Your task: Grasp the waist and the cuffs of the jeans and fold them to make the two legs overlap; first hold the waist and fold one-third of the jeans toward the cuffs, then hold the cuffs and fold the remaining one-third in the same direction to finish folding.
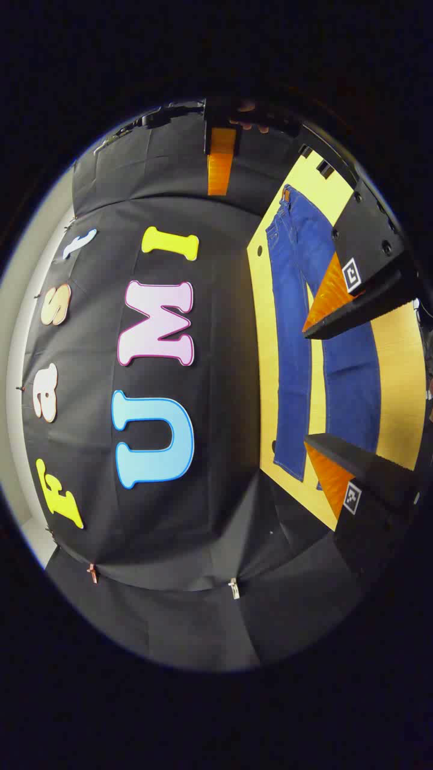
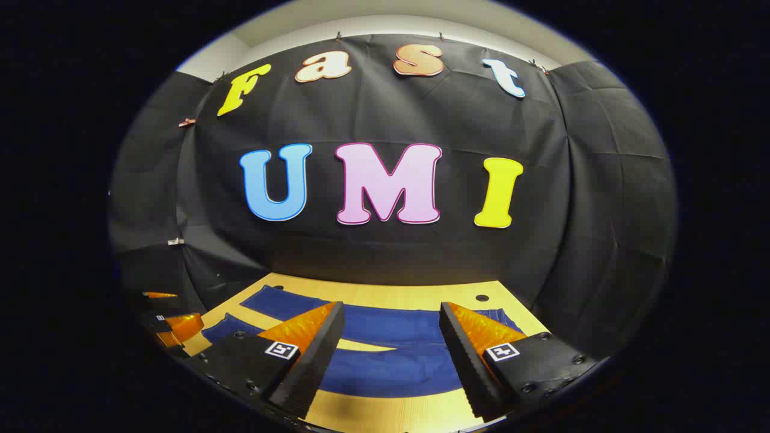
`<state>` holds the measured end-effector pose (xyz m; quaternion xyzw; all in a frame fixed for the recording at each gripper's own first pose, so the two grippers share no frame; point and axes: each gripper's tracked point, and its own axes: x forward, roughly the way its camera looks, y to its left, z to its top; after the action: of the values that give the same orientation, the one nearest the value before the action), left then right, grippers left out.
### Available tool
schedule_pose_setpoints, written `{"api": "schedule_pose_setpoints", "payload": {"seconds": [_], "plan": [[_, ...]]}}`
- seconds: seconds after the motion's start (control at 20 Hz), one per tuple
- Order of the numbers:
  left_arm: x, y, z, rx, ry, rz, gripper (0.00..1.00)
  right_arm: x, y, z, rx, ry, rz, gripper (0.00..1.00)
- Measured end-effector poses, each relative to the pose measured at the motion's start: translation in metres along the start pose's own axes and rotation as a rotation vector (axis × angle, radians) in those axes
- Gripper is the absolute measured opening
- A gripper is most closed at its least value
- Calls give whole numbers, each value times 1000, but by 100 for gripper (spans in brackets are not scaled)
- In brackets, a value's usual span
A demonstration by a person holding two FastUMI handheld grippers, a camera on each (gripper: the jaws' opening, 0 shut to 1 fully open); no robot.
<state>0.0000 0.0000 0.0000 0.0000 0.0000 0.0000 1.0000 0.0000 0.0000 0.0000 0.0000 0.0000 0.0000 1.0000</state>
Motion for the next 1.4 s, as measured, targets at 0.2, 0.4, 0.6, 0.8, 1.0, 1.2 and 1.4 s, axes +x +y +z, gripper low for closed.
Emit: {"api": "schedule_pose_setpoints", "payload": {"seconds": [0.2,0.4,0.6,0.8,1.0,1.2,1.4], "plan": [[-14,9,-15,18,2,12,98,-25,9,-17,-24,12,9,97],[-27,11,-18,25,1,20,98,-35,5,-19,-15,8,-4,96],[-28,4,-15,32,-13,-2,98,-39,2,-14,-5,-4,-13,97],[-22,2,-8,12,-30,-16,98,-42,-1,-15,-18,-7,-24,96],[-8,28,-12,100,-28,-6,97,-44,-3,-15,-30,-8,-31,97],[16,74,-40,264,50,-29,98,-40,-10,-12,-49,-8,-42,96],[46,140,-94,622,189,-104,98,-37,-25,-13,-69,9,-67,97]]}}
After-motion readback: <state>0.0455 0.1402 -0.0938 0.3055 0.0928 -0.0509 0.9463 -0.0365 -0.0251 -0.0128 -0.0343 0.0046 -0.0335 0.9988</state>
